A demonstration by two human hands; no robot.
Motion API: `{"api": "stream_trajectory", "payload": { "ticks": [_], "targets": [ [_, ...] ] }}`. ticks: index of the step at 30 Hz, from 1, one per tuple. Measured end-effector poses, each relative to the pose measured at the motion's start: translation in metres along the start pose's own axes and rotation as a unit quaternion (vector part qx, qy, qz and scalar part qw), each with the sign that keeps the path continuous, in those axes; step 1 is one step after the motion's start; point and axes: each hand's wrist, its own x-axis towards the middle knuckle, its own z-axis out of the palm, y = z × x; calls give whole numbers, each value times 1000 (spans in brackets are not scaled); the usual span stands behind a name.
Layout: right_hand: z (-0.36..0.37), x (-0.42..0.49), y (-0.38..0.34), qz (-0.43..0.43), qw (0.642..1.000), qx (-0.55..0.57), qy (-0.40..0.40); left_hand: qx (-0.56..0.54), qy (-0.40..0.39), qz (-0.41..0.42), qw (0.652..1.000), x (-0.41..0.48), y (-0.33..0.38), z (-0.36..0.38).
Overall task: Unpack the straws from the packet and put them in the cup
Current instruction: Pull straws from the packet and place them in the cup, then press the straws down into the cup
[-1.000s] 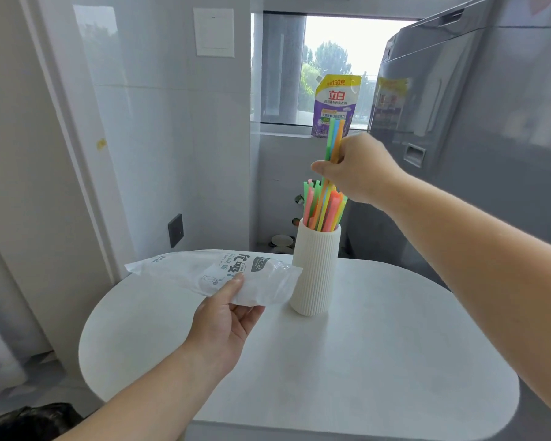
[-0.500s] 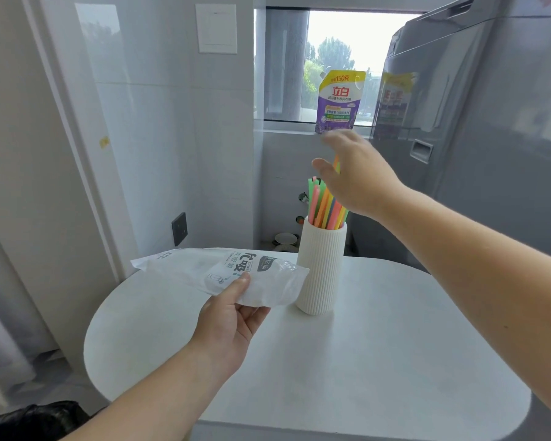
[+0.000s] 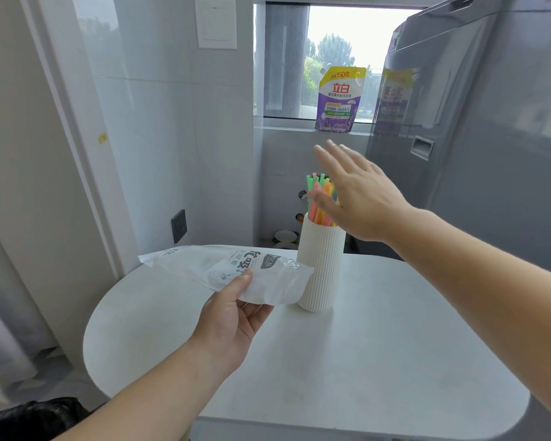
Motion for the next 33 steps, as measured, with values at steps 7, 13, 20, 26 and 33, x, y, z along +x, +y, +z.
{"api": "stream_trajectory", "payload": {
  "ticks": [7,13,20,26,33],
  "targets": [
    [-5,-65,-23,190,941,220,172,25,-33,-18,999,-6,4,0],
    [27,-119,-55,427,681,570,-168,79,-71,-52,993,-18,2,3],
    [26,-150,-92,378,607,677,-176,189,-55,-38,980,-55,-2,-17],
    [24,-176,-143,325,603,698,-207,238,6,51,970,-112,-3,-61],
    [49,-192,-231,243,599,699,-307,192,124,79,970,-175,9,-151]
  ]
}}
